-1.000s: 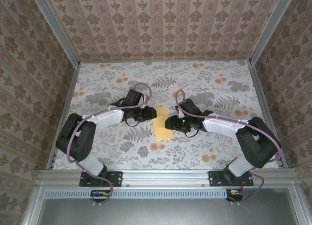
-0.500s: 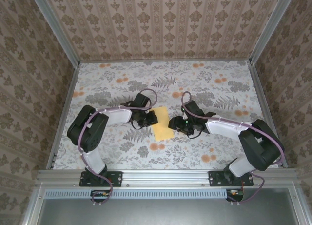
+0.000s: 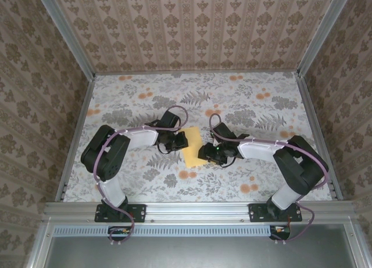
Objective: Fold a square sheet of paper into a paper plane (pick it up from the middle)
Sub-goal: Third fold the triangle at the center of the table.
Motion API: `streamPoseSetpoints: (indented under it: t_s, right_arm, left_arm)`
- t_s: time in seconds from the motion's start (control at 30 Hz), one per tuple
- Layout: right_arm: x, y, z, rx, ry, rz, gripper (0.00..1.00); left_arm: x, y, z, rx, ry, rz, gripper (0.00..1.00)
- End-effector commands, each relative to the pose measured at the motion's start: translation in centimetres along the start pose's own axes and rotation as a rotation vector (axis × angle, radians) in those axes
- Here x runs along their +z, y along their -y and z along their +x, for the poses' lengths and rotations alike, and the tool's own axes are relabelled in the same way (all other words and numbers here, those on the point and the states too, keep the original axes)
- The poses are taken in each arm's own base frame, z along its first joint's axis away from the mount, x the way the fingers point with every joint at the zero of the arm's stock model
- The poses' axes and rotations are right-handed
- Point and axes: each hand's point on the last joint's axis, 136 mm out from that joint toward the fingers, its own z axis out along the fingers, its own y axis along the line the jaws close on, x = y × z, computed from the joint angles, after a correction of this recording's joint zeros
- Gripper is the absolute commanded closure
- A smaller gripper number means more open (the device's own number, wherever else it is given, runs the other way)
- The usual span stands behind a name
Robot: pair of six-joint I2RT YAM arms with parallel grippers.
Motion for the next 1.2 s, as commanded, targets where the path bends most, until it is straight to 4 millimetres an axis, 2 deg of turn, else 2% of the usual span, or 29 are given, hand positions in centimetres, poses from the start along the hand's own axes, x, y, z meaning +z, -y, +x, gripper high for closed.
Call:
streamPoseSetpoints:
  t_s: [0.0, 0.37, 0.73, 0.9, 1.03, 1.17]
  right_arm:
    - [0.5, -0.5, 0.7, -0.003, -0.043, -0.003, 0.48]
    - [1.2, -2.1, 0.1, -0.02, -0.033, -0.057, 0.49]
    - [1.2, -5.7, -1.4, -0.049, 0.02, -0.226, 0.47]
    - [0.9, -5.6, -2.6, -0.049, 0.06, -0.257, 0.46]
    - [0.4, -6.2, -3.7, -0.115, 0.076, -0.327, 0.46]
    - [0.8, -5.6, -4.3, -0.135, 0.057, -0.356, 0.45]
  left_arm:
    - [1.3, -3.5, 2.1, -0.06, -0.058, -0.124, 0.89]
    - [1.3, -3.8, 2.4, -0.068, -0.062, -0.129, 0.89]
    - [1.5, -4.2, 2.6, -0.075, -0.064, -0.134, 0.9]
    - [1.5, -4.5, 2.8, -0.079, -0.065, -0.139, 0.9]
    - [1.6, -4.6, 2.8, -0.083, -0.067, -0.138, 0.9]
    - [1.6, -4.8, 2.9, -0.089, -0.067, -0.137, 0.9]
